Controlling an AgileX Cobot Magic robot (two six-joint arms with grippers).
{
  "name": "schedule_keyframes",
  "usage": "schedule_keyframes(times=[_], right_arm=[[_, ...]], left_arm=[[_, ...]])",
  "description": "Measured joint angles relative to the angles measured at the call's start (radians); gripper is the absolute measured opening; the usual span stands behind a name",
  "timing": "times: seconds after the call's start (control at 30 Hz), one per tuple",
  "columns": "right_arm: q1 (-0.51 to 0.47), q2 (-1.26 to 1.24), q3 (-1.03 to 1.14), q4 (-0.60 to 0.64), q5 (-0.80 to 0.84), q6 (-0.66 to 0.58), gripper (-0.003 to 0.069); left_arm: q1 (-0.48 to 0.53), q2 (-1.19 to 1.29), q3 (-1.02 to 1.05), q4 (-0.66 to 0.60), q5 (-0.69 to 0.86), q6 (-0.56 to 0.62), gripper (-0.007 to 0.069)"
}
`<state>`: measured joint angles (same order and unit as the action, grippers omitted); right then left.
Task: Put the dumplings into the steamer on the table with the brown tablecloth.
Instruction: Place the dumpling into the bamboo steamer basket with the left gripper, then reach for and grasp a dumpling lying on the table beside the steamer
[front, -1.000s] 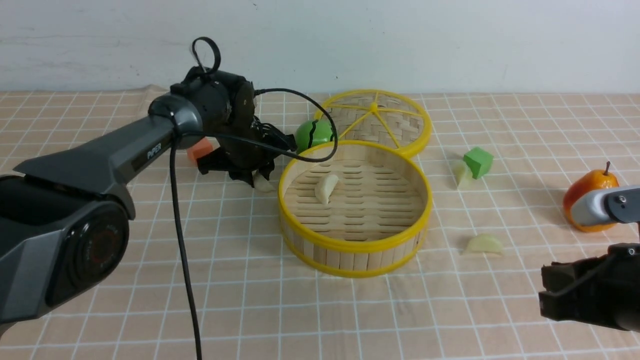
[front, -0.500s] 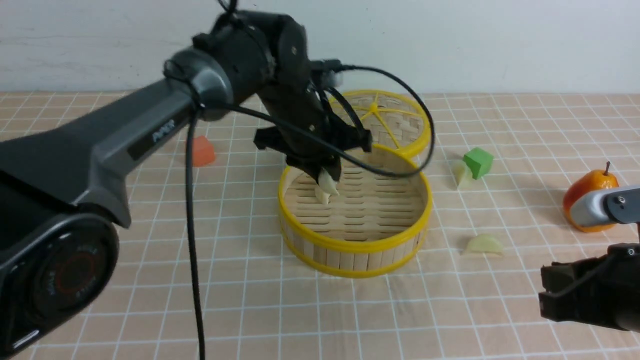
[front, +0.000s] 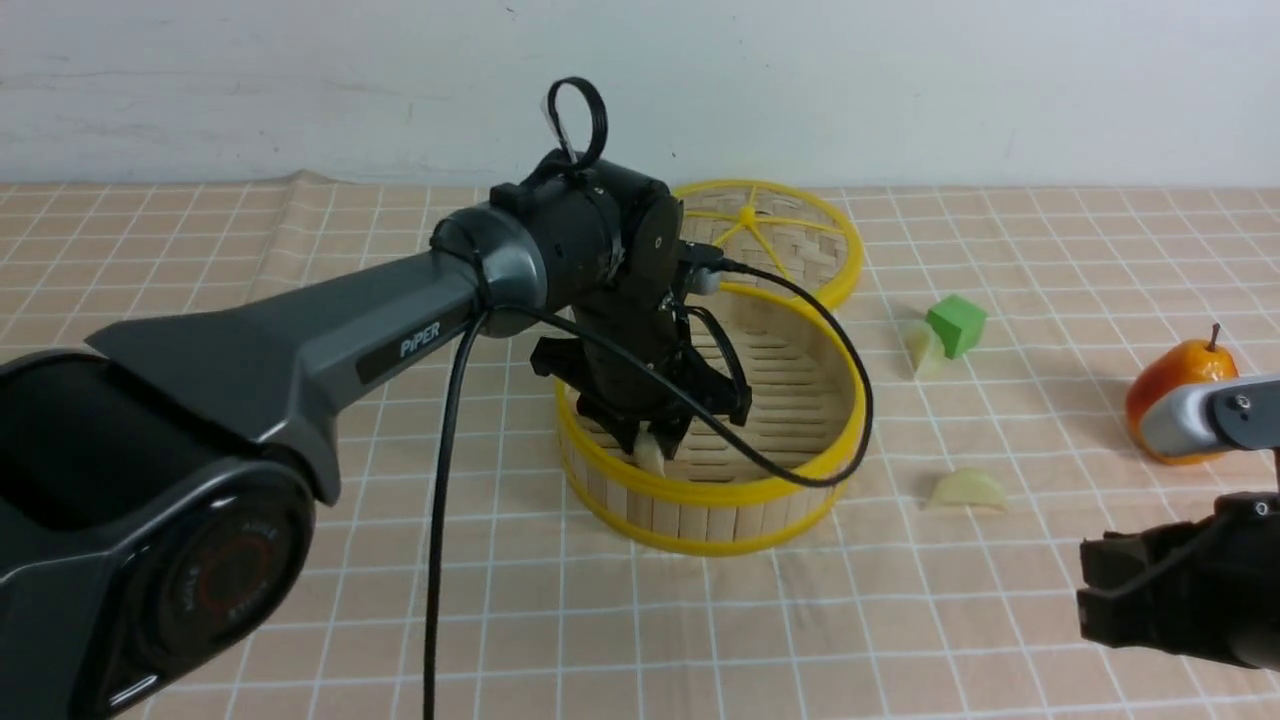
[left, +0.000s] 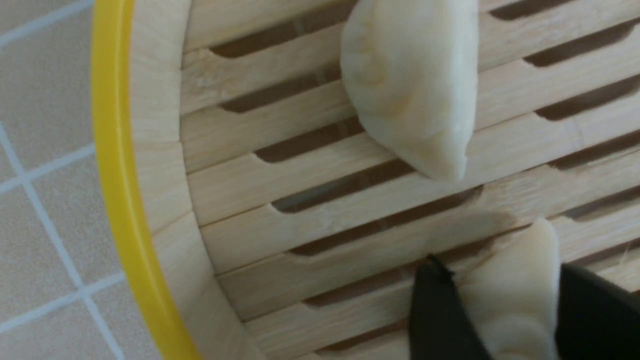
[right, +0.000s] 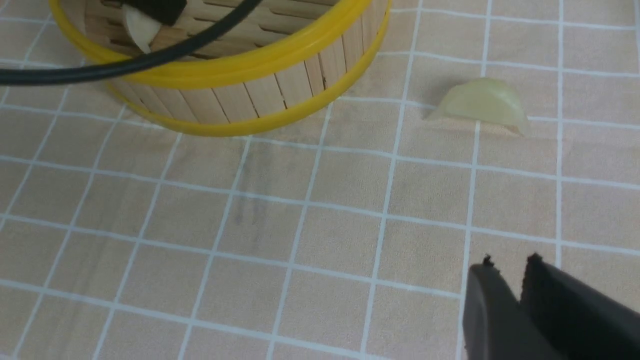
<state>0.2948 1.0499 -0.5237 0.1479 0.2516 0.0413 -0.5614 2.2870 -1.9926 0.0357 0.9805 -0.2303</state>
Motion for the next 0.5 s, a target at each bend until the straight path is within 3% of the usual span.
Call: schedule_keyframes(times=[0.13,0.23,0.33,0.5], right_arm=[[0.000,0.000,0.000,0.000,0.029,-0.007,0.0109],[0.000,0.000,0.000,0.000,0.039,-0.007,0.0113],[0.000,0.000,0.000,0.000,0.040,-0.007,0.0115],[0.000,0.000,0.000,0.000,0.038,-0.007,0.0119]], left_arm=[[0.000,-0.031,0.000,0.032,0.019,-0.040,0.0470],[0.000,-0.104,0.000,0.066,0.048,-0.067,0.0498],[0.000,-0.188,0.000,0.081,0.096,-0.079,0.0492],[-0.001,-0.500,0.000,0.052,0.175,-0.059,0.0406]])
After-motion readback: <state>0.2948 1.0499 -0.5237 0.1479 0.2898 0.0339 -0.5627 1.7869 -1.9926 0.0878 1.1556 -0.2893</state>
